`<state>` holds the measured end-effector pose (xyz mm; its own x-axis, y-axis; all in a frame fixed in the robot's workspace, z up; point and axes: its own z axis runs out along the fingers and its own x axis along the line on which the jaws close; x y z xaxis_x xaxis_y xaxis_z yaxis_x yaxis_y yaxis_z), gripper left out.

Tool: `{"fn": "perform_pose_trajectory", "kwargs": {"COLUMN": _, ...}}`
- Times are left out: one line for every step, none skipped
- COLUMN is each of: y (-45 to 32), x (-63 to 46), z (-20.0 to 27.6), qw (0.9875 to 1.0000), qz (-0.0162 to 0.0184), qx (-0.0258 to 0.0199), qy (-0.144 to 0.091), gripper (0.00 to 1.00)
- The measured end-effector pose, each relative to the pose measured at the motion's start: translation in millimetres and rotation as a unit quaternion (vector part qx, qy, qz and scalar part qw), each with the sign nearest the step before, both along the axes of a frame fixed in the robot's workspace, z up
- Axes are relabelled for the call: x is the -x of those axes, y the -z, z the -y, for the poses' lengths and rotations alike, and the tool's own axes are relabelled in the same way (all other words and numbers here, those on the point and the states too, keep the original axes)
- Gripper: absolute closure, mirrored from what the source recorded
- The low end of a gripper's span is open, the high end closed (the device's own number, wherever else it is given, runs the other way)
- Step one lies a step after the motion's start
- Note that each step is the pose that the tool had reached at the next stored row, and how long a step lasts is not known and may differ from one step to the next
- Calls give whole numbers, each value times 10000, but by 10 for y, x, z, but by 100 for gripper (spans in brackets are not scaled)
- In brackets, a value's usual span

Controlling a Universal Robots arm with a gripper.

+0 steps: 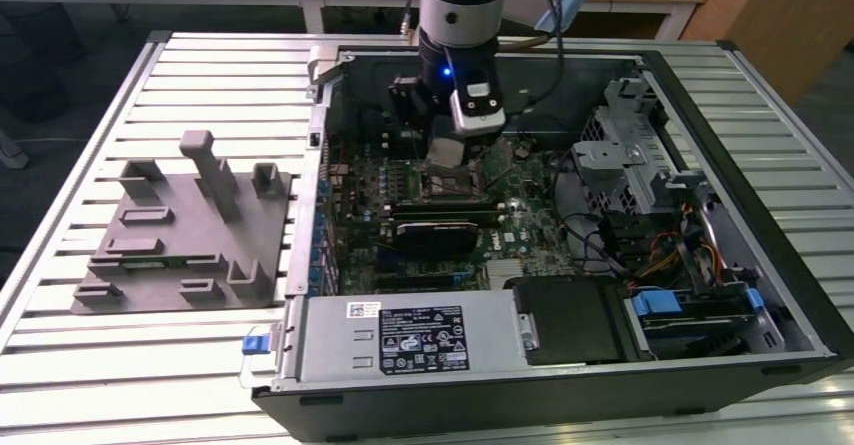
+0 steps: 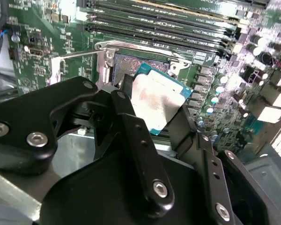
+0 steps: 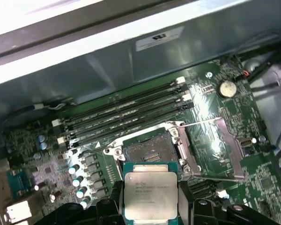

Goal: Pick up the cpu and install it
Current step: 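Place the cpu into insertion slot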

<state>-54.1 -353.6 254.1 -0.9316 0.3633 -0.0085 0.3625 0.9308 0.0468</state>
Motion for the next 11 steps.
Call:
{"fn": "perform_pose_trajectory", "kwargs": {"y": 0, "x": 0, "z": 0, "qw": 10000, "qz": 0, "qx": 0, "qy": 74, "gripper": 46}}
{"fn": "perform_pose_trajectory", "kwargs": {"y": 0, "x": 0, "z": 0, "qw": 9999, "qz": 0, "qx": 0, "qy": 158, "gripper": 46}}
{"fn": "perform_pose_trajectory", "kwargs": {"y": 0, "x": 0, "z": 0, "qw": 9997, "qz": 0, "qx": -1, "qy": 234, "gripper": 46}}
{"fn": "perform_pose_trajectory", "kwargs": {"y": 0, "x": 0, "z": 0, "qw": 9995, "qz": 0, "qx": 0, "qy": 307, "gripper": 46}}
{"fn": "perform_pose_trajectory", "kwargs": {"y": 0, "x": 0, "z": 0, "qw": 9993, "qz": 0, "qx": 0, "qy": 377, "gripper": 46}}
{"fn": "perform_pose_trajectory", "kwargs": {"y": 0, "x": 0, "z": 0, "qw": 9990, "qz": 0, "qx": 0, "qy": 447, "gripper": 46}}
{"fn": "perform_pose_trajectory", "kwargs": {"y": 0, "x": 0, "z": 0, "qw": 9986, "qz": 0, "qx": 0, "qy": 520, "gripper": 46}}
{"fn": "perform_pose_trajectory", "kwargs": {"y": 0, "x": 0, "z": 0, "qw": 9982, "qz": 0, "qx": 0, "qy": 594, "gripper": 46}}
{"fn": "perform_pose_trajectory", "kwargs": {"y": 0, "x": 0, "z": 0, "qw": 9977, "qz": 0, "qx": 0, "qy": 676, "gripper": 46}}
{"fn": "perform_pose_trajectory", "kwargs": {"y": 1, "x": 0, "z": 0, "qw": 9972, "qz": 0, "qx": -1, "qy": 750, "gripper": 46}}
{"fn": "perform_pose_trajectory", "kwargs": {"y": 1, "x": 0, "z": 0, "qw": 9966, "qz": 0, "qx": 0, "qy": 824, "gripper": 46}}
